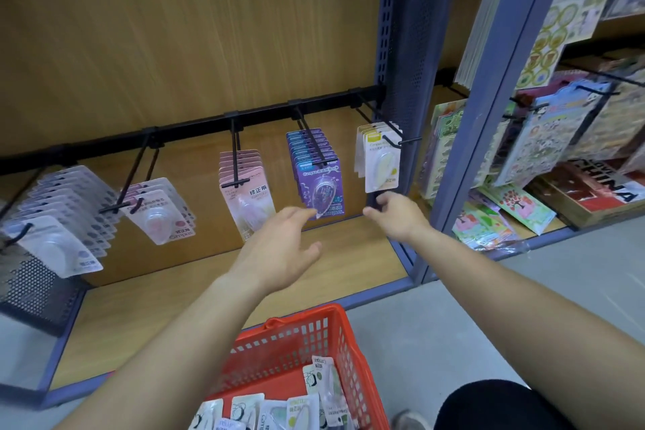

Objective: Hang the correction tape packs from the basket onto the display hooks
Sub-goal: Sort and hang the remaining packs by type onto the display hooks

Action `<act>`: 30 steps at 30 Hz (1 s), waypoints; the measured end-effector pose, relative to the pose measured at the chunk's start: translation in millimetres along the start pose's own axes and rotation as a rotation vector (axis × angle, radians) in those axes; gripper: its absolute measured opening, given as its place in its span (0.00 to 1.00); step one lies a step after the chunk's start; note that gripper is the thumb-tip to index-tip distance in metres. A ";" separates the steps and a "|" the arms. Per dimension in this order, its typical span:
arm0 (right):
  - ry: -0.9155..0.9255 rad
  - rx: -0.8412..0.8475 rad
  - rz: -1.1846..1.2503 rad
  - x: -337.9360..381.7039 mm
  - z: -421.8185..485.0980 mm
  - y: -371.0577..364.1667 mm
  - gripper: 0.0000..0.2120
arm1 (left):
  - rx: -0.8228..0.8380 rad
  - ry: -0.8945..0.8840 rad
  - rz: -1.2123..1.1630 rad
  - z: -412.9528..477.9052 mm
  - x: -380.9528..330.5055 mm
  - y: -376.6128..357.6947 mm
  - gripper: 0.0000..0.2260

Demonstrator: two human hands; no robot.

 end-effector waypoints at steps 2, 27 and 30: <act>0.065 0.187 -0.156 13.8 -26.7 -14.5 0.29 | 0.037 0.027 0.008 -25.0 14.5 -6.0 0.27; 0.086 0.677 -0.364 -59.3 -159.2 -353.3 0.28 | 0.481 0.711 -0.228 -271.0 268.4 -231.6 0.34; 0.110 0.623 -0.333 -59.9 -145.2 -374.5 0.26 | 0.419 0.770 -0.279 -264.0 279.6 -253.1 0.36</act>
Point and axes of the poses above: each hand's wrist, its own z-axis towards the middle knuckle, its own y-axis out of the back of the hand, x = y × z, the point moved 6 cm from there along z, towards the middle knuckle, and after that the axes turned 1 degree about z, right-handed, at the moved point
